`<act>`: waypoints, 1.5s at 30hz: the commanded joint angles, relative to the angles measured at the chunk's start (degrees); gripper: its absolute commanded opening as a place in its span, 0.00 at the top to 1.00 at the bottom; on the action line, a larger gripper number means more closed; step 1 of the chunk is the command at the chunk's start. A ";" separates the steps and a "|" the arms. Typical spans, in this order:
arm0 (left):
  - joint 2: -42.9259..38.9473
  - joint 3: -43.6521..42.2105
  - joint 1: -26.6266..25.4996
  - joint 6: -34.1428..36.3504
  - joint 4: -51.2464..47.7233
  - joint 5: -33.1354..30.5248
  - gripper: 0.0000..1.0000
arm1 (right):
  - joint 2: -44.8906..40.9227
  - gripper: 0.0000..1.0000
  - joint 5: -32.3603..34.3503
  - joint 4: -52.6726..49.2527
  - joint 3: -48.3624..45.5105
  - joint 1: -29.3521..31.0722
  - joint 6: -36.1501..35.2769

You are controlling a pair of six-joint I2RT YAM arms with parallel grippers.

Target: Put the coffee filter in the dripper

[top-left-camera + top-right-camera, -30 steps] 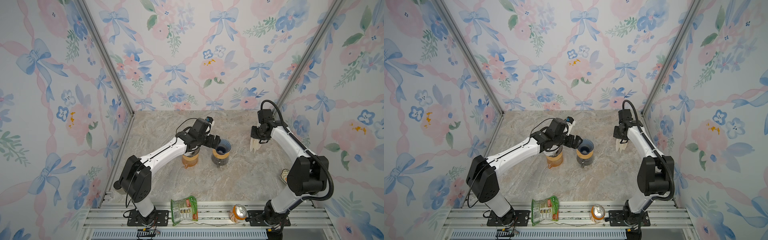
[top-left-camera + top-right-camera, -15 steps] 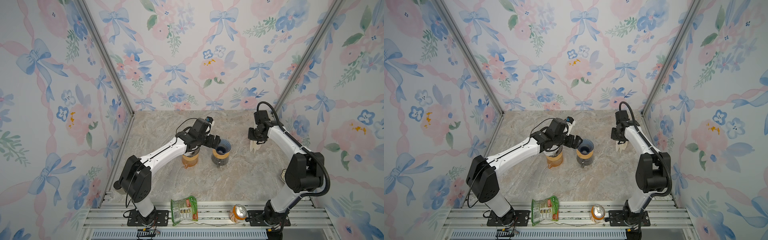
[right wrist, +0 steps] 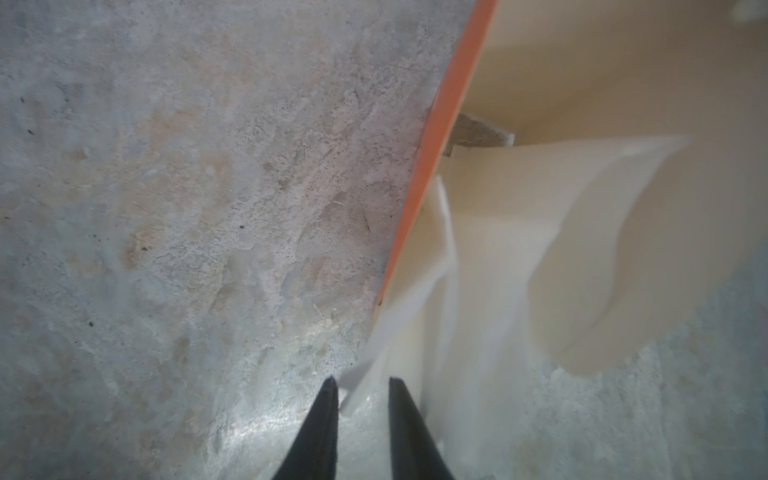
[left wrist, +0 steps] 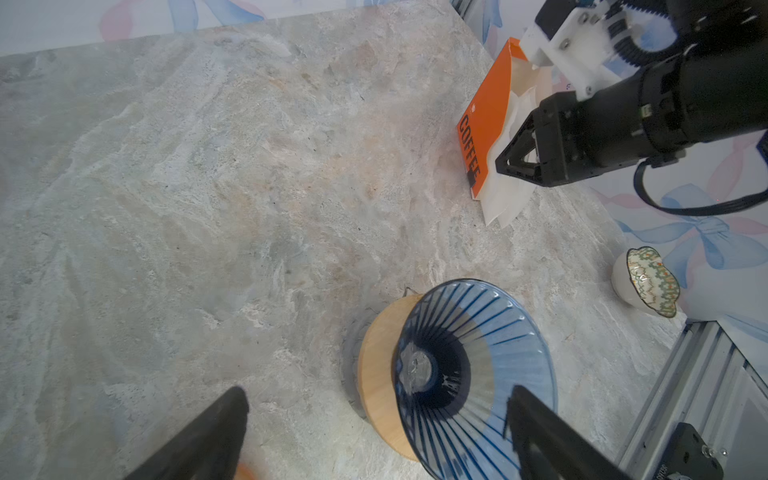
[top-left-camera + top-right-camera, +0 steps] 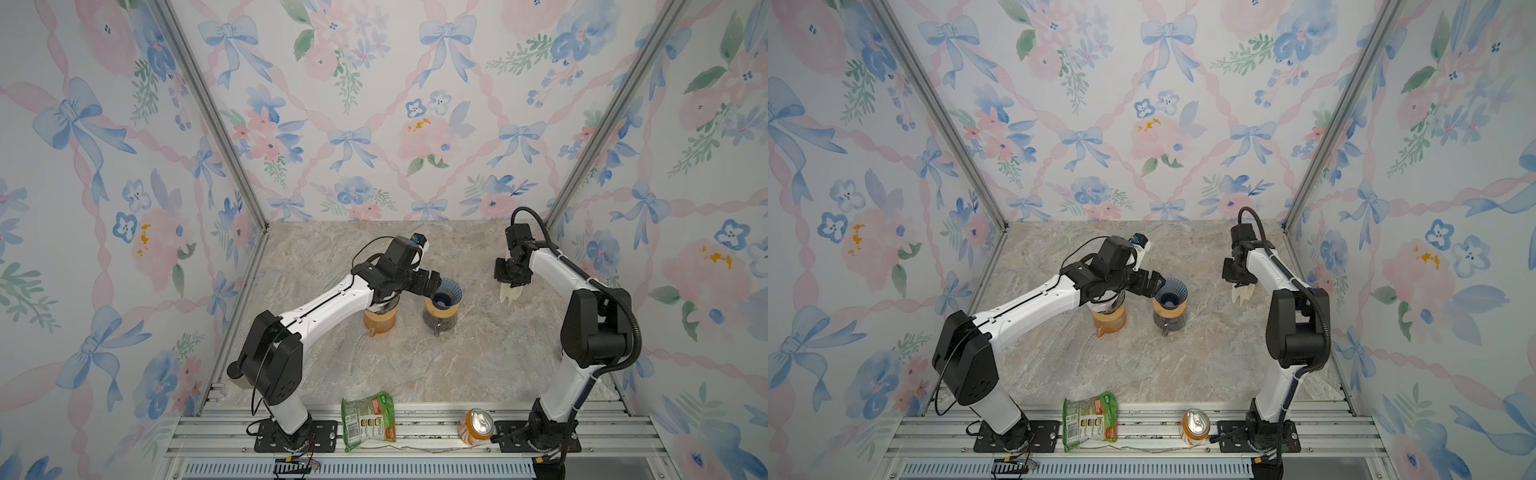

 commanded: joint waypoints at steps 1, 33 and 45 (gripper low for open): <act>0.48 1.24 0.39 -0.45 0.24 0.57 0.02 | 1.58 0.76 0.09 0.76 2.49 -1.06 0.33; 2.53 2.72 0.30 -1.06 0.24 2.13 0.02 | -0.92 1.00 -2.82 2.68 3.18 -5.25 -0.07; 3.34 3.67 0.21 -1.24 0.16 2.87 0.02 | -3.75 1.00 -5.71 6.12 2.11 -6.55 1.31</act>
